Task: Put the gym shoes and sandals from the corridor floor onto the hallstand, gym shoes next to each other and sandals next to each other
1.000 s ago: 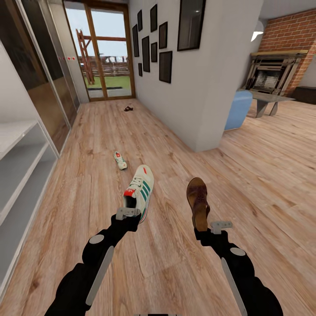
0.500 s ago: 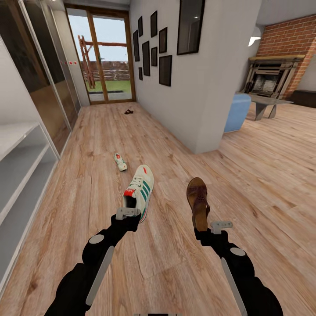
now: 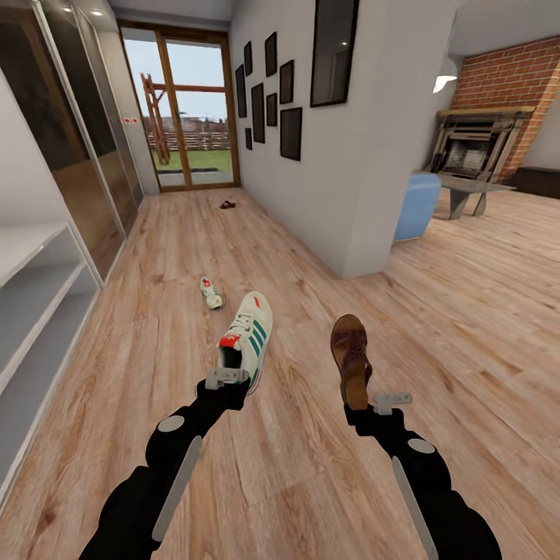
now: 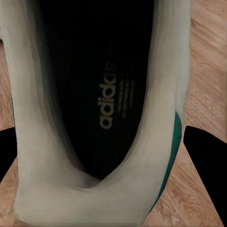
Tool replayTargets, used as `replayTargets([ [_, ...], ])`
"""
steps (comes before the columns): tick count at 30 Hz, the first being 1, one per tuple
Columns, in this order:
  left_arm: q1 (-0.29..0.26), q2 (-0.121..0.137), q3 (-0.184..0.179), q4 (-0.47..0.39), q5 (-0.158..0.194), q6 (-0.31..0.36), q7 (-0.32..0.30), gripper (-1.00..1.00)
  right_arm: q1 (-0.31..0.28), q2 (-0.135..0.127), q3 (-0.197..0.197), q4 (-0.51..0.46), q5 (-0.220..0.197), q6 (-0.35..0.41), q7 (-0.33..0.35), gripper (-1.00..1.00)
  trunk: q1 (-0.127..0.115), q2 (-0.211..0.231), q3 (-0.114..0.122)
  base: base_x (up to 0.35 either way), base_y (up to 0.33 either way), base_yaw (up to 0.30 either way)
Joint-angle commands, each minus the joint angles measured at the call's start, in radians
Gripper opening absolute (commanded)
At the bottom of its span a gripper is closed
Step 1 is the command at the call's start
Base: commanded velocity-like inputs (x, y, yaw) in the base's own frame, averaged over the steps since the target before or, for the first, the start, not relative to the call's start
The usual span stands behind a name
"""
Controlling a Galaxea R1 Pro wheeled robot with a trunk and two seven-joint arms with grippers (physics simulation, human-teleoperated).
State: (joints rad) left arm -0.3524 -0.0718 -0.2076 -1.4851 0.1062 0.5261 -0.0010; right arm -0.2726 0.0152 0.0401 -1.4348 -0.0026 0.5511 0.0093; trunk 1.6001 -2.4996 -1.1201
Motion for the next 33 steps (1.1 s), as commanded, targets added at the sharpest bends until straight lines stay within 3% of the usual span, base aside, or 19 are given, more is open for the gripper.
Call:
replayTargets([
  [1,0.000,-0.001,0.001,-0.001,0.009,0.006,0.001,-1.00,0.000,0.000,0.000,-0.001,-0.004,0.006,0.000,-1.00,0.000,0.000,0.001,0.035,-0.302,0.000],
  [19,0.000,-0.002,-0.001,-0.001,0.009,0.006,0.001,-1.00,0.000,0.000,0.000,-0.002,-0.002,0.006,0.000,-1.00,0.000,0.000,0.014,0.004,-0.340,0.008],
  [27,0.000,-0.002,-0.001,-0.002,0.009,0.006,0.001,-1.00,0.000,0.000,0.000,-0.002,-0.002,0.006,0.000,-1.00,0.000,0.000,0.017,0.000,-0.321,0.249],
  [33,0.000,-0.002,-0.001,-0.002,0.009,0.006,0.001,-1.00,0.000,0.000,0.000,-0.002,-0.002,0.006,0.000,-1.00,0.000,0.000,0.020,0.000,-0.075,0.280],
])
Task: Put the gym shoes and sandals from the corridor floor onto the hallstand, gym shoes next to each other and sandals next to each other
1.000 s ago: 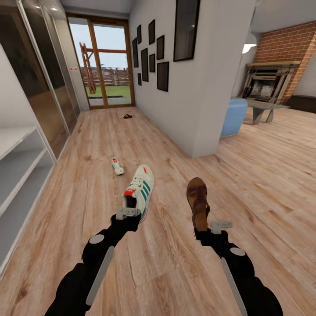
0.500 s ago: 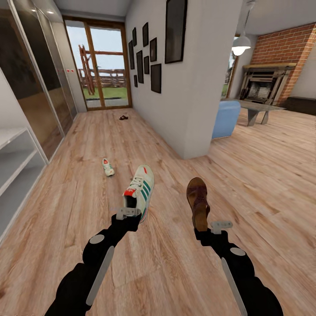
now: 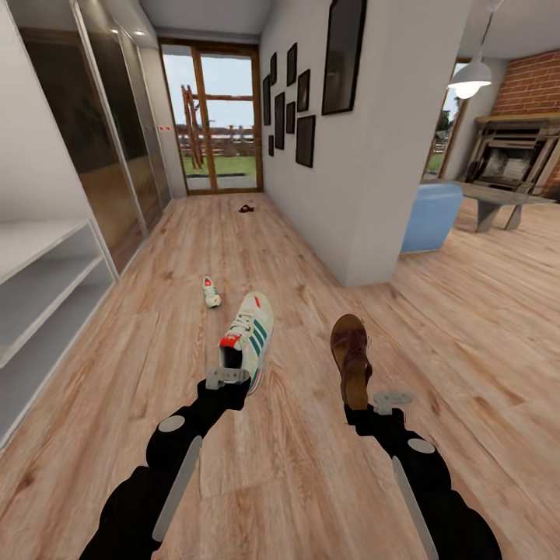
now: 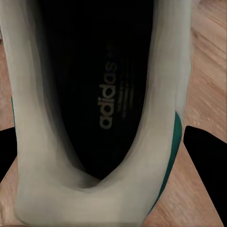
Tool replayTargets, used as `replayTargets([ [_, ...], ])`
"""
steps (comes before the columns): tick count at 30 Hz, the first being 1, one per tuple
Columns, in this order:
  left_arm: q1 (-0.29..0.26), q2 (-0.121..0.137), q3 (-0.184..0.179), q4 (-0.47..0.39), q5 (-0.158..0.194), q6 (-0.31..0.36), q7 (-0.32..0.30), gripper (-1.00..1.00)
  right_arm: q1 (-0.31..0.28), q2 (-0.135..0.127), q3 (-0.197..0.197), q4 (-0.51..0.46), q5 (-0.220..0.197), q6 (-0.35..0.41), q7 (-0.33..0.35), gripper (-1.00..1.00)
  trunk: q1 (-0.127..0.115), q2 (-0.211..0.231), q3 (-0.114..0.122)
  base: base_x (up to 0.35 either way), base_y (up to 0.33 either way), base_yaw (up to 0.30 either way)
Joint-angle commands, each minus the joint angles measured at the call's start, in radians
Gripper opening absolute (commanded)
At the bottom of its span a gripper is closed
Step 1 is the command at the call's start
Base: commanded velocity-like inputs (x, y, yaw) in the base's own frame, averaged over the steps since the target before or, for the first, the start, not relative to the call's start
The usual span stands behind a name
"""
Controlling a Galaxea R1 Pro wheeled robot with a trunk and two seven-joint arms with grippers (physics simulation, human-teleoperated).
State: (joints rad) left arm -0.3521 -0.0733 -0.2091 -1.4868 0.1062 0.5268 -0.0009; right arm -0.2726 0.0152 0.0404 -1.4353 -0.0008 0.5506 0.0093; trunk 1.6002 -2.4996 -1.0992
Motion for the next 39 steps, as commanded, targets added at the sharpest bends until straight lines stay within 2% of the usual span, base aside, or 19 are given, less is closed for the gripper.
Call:
replayTargets([
  [1,-0.001,0.000,0.000,-0.001,0.009,0.006,0.001,-1.00,0.000,0.000,-0.001,-0.002,-0.004,0.006,0.000,-1.00,0.000,0.000,0.000,0.000,-0.014,0.281],
  [9,-0.001,0.000,0.003,0.000,0.009,0.006,0.000,-1.00,0.000,0.000,-0.001,-0.001,-0.004,0.006,0.000,-1.00,0.000,0.000,0.004,-0.022,-0.004,0.282],
  [24,-0.001,0.000,0.002,0.000,0.009,0.006,-0.001,-1.00,0.000,0.000,-0.001,0.000,-0.004,0.006,0.000,-1.00,0.000,0.000,0.014,-0.312,0.000,0.282],
  [39,0.000,0.000,0.002,0.000,0.009,0.004,0.000,-1.00,0.000,0.000,-0.001,0.000,-0.004,0.006,0.000,-1.00,0.000,0.000,0.023,-0.122,-0.049,0.282],
])
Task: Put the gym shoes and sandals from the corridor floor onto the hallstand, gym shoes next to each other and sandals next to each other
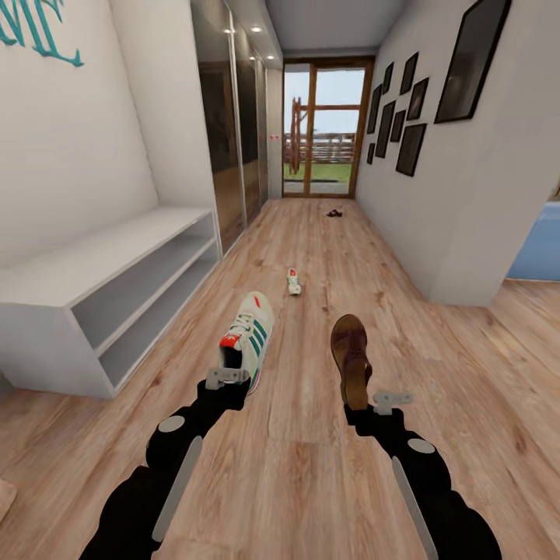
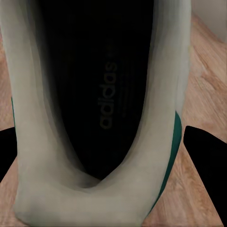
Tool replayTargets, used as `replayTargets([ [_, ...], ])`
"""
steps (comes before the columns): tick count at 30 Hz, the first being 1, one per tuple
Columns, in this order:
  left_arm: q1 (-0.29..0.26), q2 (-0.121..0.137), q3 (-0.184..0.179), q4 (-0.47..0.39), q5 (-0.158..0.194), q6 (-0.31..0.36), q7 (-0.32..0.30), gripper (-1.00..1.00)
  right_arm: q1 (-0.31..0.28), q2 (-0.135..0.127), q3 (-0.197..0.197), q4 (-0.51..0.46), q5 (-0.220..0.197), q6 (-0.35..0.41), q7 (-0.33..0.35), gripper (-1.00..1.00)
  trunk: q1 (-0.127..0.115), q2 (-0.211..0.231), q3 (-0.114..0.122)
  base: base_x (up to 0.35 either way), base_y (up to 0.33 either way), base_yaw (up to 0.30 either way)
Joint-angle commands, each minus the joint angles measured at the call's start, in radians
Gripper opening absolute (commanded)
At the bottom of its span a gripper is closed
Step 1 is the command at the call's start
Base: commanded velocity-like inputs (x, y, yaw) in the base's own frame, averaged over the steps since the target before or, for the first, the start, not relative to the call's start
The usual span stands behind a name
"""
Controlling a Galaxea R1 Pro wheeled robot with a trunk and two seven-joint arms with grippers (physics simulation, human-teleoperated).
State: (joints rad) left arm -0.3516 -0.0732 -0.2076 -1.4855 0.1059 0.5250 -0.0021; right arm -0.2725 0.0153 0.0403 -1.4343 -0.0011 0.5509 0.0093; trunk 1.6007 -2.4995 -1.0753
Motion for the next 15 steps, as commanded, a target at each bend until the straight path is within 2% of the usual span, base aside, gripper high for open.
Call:
replayTargets([
  [1,0.000,0.000,0.000,-0.001,0.009,0.006,0.001,-1.00,0.000,0.000,0.000,-0.002,-0.004,0.006,0.000,-1.00,-0.001,0.000,0.000,-0.282,-0.178,0.282],
  [12,0.000,-0.002,-0.001,-0.001,0.009,0.006,0.001,-1.00,0.000,0.000,0.000,-0.002,-0.004,0.006,0.000,-1.00,-0.001,0.000,0.007,-0.289,-0.169,0.282],
  [15,0.000,-0.001,-0.001,-0.001,0.009,0.006,0.001,-1.00,-0.001,0.000,0.000,-0.002,-0.005,0.006,0.000,-1.00,-0.001,0.000,0.009,-0.123,-0.041,0.282],
])
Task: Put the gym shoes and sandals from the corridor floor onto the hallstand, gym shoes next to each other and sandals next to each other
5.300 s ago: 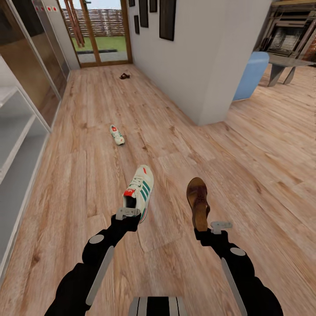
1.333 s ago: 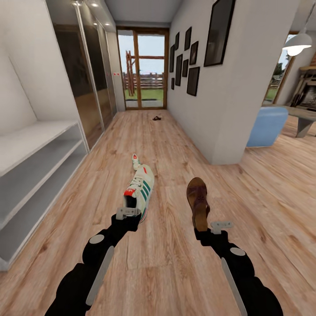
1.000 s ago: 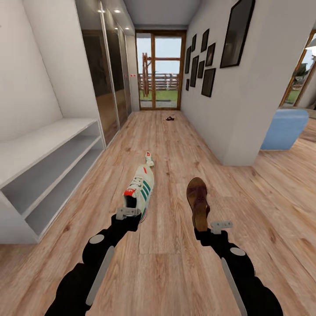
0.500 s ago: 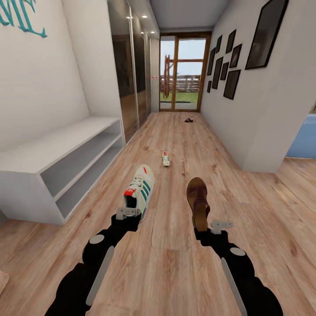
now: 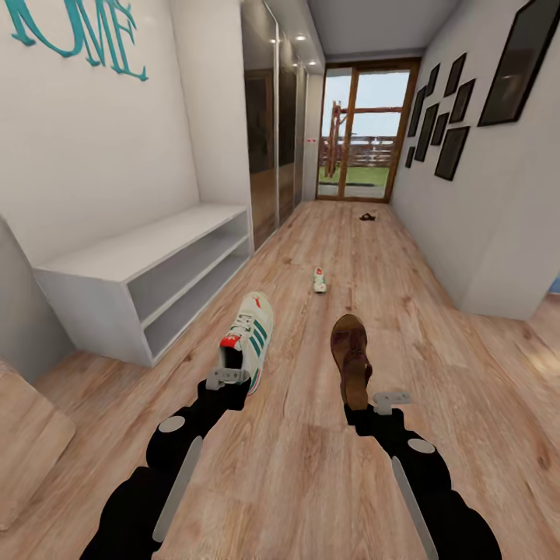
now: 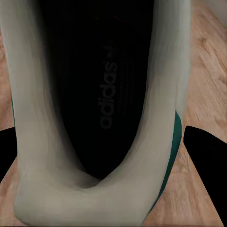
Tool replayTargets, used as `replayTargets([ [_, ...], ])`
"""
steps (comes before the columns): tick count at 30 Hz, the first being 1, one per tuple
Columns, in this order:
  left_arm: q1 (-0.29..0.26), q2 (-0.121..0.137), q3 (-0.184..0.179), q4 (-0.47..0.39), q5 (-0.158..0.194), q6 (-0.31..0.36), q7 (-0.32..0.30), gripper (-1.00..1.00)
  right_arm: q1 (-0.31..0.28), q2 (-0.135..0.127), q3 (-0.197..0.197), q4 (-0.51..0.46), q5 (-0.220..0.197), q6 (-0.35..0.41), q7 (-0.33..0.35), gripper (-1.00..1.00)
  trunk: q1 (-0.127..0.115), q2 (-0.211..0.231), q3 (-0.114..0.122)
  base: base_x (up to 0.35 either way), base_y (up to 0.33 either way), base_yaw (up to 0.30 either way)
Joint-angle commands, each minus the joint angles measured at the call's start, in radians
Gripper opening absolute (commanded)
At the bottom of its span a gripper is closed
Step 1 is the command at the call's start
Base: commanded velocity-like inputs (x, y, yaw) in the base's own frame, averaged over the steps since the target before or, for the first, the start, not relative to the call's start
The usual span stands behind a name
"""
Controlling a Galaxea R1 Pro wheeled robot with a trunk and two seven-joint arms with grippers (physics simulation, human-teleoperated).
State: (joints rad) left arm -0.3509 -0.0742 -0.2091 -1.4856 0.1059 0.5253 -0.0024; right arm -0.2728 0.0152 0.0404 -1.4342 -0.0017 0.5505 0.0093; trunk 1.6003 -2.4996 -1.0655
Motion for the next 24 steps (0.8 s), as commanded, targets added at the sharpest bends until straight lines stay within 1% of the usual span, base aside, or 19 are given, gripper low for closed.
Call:
replayTargets([
  [1,-0.001,0.000,0.001,-0.001,0.009,0.005,0.001,-1.00,0.000,0.000,-0.001,-0.002,-0.004,0.006,0.000,-1.00,0.000,0.000,0.000,-0.039,-0.013,0.282],
  [24,0.000,-0.001,0.001,-0.001,0.009,0.005,0.001,-1.00,0.000,0.000,-0.001,-0.002,-0.004,0.006,0.000,-1.00,0.000,0.000,0.017,-0.003,-0.001,0.277],
])
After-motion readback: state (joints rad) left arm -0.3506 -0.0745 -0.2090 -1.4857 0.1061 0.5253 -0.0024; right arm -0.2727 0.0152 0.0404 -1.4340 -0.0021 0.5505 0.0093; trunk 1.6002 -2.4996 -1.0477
